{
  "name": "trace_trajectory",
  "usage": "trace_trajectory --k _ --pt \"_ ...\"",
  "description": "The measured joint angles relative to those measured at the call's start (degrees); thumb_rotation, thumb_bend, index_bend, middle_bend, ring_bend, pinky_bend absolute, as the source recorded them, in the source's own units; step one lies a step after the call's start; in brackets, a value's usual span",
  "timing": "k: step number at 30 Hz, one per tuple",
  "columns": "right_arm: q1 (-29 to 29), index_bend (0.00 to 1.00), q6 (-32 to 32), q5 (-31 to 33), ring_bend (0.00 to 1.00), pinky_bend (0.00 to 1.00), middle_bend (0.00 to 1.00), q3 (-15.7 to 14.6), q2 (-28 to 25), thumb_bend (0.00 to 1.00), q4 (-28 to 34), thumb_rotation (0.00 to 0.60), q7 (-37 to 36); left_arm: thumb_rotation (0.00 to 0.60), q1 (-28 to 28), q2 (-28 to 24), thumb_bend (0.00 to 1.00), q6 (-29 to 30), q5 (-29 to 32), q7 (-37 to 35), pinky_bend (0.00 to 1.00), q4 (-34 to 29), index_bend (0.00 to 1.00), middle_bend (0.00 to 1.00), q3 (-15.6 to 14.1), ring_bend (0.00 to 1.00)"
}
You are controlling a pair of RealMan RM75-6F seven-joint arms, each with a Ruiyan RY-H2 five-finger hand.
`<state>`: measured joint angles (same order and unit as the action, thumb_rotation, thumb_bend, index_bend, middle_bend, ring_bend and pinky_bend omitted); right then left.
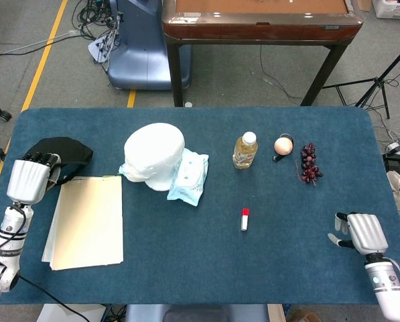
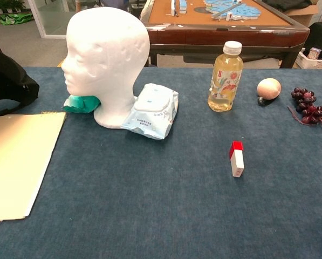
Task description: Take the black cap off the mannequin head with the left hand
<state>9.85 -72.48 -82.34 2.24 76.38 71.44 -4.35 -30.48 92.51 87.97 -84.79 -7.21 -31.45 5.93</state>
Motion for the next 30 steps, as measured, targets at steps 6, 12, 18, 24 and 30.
trace_trajectory --k 6,12,18,24,30 --pt "0.16 0.65 0.27 -0.03 0.58 0.61 0.72 -0.10 0.18 0.18 -0.03 0.600 0.30 0.600 2.31 -3.10 0.58 0.69 -0.69 2.79 0.72 -7.91 0.54 0.56 -1.12 0.55" --pt "0.27 0.65 0.32 -0.09 0.58 0.61 0.72 -0.11 0.26 0.18 -0.03 0.600 0.31 0.600 4.21 -7.31 0.58 2.01 -2.57 7.39 0.71 -18.07 0.54 0.56 -2.51 0.54" --pt "0.15 0.65 0.21 0.03 0.58 0.61 0.72 -0.10 0.18 0.18 -0.19 0.600 0.03 0.600 5.82 -11.51 0.58 2.46 -4.63 12.98 0.71 -27.27 0.54 0.54 -4.19 0.54" --pt "0.19 0.65 0.42 -0.06 0.58 0.61 0.72 -0.24 0.24 0.18 -0.56 0.600 -0.49 0.600 7.08 -17.44 0.58 0.28 -6.33 17.11 0.71 -37.34 0.52 0.49 -6.64 0.51" --pt "0.16 0.65 0.31 -0.16 0.58 0.61 0.72 -0.25 0.21 0.18 -0.86 0.600 -0.99 0.600 8.17 -23.86 0.45 -3.42 -7.57 20.61 0.71 -46.81 0.44 0.45 -9.34 0.48"
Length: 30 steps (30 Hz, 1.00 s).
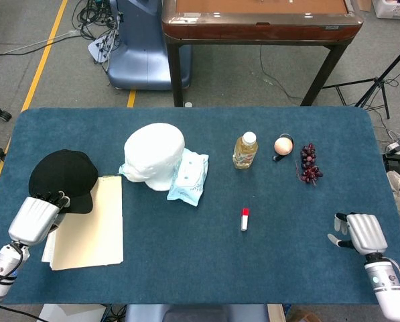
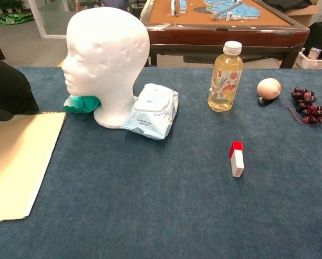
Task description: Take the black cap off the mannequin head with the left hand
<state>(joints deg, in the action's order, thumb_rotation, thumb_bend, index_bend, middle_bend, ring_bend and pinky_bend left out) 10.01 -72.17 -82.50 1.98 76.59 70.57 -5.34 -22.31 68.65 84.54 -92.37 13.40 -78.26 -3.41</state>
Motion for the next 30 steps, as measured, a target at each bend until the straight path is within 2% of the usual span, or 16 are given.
trace_trajectory --k 3,7,11,15,19,22,27,30 --pt "-0.03 0.65 -0.06 -0.06 0.58 0.61 0.72 -0.04 -0.03 0.18 -0.04 0.600 -0.08 0.600 0.54 -2.69 0.29 -1.73 -0.26 2.84 0.71 -3.91 0.37 0.45 -1.00 0.47" --pt "-0.04 0.65 -0.14 -0.14 0.58 0.61 0.72 -0.07 -0.03 0.18 0.07 0.600 -0.08 0.600 1.24 -6.06 0.14 -4.10 0.07 6.66 0.69 -8.74 0.17 0.44 -1.86 0.44" --pt "-0.01 0.65 -0.19 -0.26 0.58 0.61 0.72 -0.09 -0.03 0.18 0.20 0.600 -0.11 0.600 2.30 -7.97 0.10 -4.56 0.16 8.57 0.69 -10.92 0.08 0.44 -1.95 0.44" --pt "-0.03 0.65 -0.22 -0.21 0.58 0.61 0.72 -0.07 -0.07 0.18 0.27 0.600 -0.14 0.600 3.10 -8.89 0.06 -4.69 0.36 8.41 0.69 -11.63 0.05 0.44 -1.96 0.44" --pt "-0.08 0.65 -0.39 -0.11 0.58 0.61 0.72 0.07 -0.14 0.18 0.36 0.600 -0.28 0.600 4.12 -10.26 0.05 -5.16 0.77 9.07 0.69 -13.56 0.05 0.43 -2.20 0.44" --pt "0.00 0.65 -0.46 -0.20 0.58 0.61 0.72 0.13 -0.22 0.18 0.53 0.600 -0.29 0.600 5.25 -10.52 0.05 -4.68 1.44 9.71 0.69 -14.60 0.08 0.43 -1.96 0.44" --pt "0.08 0.65 -1.09 -0.34 0.58 0.61 0.72 0.47 -0.53 0.18 1.06 0.600 -0.10 0.600 6.89 -9.69 0.06 -3.21 3.74 9.66 0.69 -15.52 0.26 0.44 -0.67 0.45" --pt "0.09 0.65 -1.91 -0.43 0.58 0.61 0.72 0.87 -1.01 0.18 1.73 0.600 0.29 0.600 7.75 -8.80 0.09 -2.62 5.83 8.57 0.69 -16.42 0.33 0.45 0.39 0.45"
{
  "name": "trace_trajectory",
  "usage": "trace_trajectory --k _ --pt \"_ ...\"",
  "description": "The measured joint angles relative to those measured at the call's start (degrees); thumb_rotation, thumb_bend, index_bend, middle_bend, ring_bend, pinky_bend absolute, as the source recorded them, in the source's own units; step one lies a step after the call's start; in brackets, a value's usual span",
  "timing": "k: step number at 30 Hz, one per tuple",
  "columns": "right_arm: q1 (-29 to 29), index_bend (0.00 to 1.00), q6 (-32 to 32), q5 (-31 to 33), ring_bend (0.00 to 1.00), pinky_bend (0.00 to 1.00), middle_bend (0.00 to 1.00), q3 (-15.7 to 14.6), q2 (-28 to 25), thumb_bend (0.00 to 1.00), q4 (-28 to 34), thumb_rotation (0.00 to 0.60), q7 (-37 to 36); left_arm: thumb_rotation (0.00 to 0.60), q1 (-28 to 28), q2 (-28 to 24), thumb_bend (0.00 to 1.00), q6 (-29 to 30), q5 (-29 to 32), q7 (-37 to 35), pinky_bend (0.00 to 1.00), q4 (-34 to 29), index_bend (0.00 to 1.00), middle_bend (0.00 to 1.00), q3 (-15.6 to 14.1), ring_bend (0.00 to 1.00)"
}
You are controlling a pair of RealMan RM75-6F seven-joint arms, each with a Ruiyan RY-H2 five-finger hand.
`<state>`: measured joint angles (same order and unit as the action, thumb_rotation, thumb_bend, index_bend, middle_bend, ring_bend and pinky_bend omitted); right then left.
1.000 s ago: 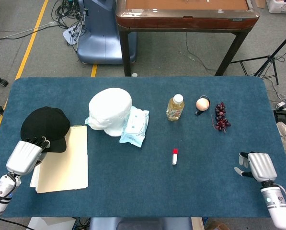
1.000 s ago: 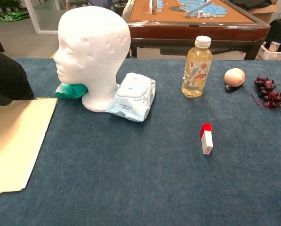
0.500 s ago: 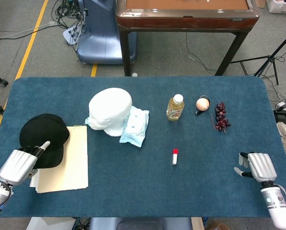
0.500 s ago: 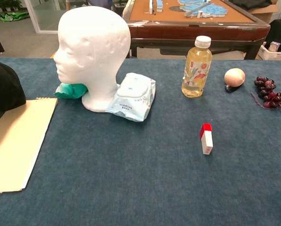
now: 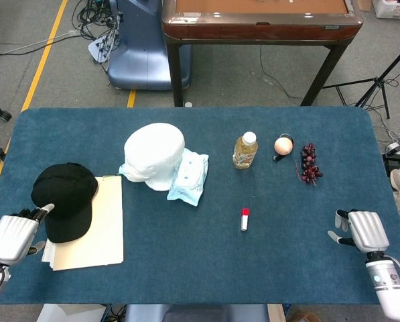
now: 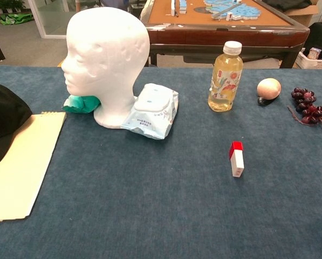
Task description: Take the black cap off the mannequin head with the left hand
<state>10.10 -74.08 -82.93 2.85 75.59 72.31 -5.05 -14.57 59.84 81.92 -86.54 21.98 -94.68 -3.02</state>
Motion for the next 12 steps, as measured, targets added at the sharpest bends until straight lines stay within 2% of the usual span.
trace_trajectory --k 7,12 --pt "0.19 0.65 -1.94 -0.33 0.58 0.61 0.72 1.19 -2.24 0.18 2.77 0.600 1.42 0.600 1.85 1.84 0.13 -0.14 6.71 -2.34 0.69 -4.61 0.37 0.48 2.31 0.46" --pt "0.08 0.65 -2.27 0.04 0.58 0.61 0.72 1.54 -3.25 0.18 3.60 0.600 1.40 0.600 2.91 3.33 0.14 -0.54 8.73 -2.35 0.69 -5.45 0.37 0.48 2.97 0.46"
